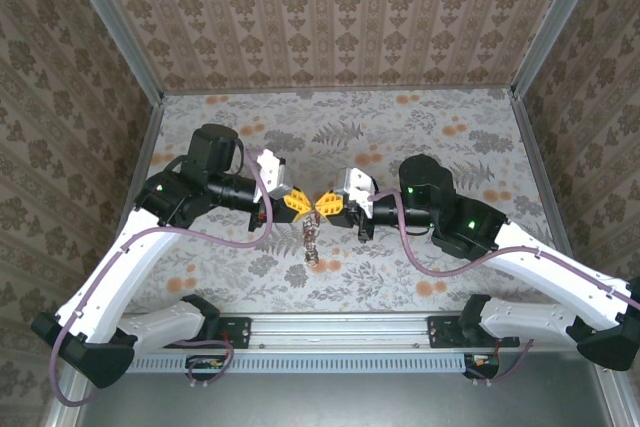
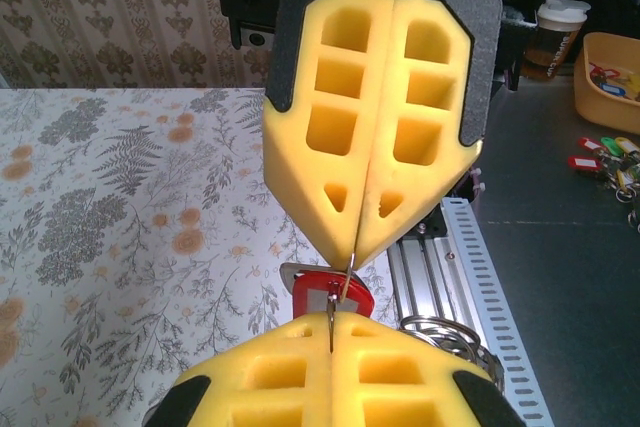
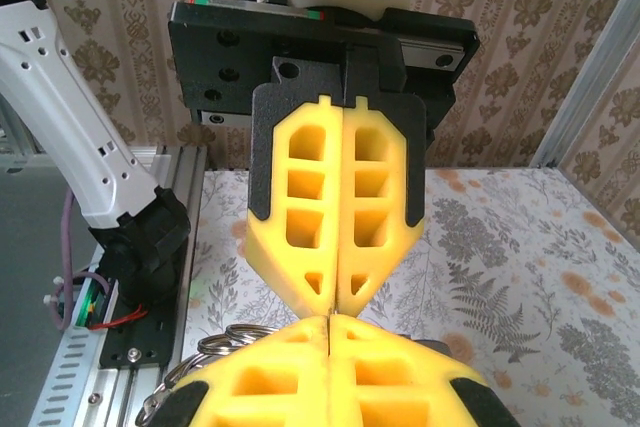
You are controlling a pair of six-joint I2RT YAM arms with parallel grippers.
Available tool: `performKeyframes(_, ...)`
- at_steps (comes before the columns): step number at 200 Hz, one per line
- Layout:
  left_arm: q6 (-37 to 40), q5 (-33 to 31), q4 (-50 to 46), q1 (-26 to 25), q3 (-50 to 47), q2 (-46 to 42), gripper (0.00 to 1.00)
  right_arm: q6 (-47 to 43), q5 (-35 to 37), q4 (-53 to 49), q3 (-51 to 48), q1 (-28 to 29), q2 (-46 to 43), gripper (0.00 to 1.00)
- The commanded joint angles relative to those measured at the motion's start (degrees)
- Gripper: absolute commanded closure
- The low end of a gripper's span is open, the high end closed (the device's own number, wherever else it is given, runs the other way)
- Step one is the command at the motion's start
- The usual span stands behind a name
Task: Put the keys on the keyring
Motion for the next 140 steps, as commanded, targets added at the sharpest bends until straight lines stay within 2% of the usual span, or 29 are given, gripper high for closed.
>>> performKeyframes(1, 0.4, 4.1, 2.1, 0.2, 0.1, -1.4, 1.00, -2.0, 1.2, -4.2, 0.5, 0.9, 1.0, 1.00)
performKeyframes(140, 0.0, 4.8, 2.7, 0.7, 0.1, -0.9, 1.00, -5.9, 4.9, -6.8, 1.3, 2.6, 1.1, 1.00)
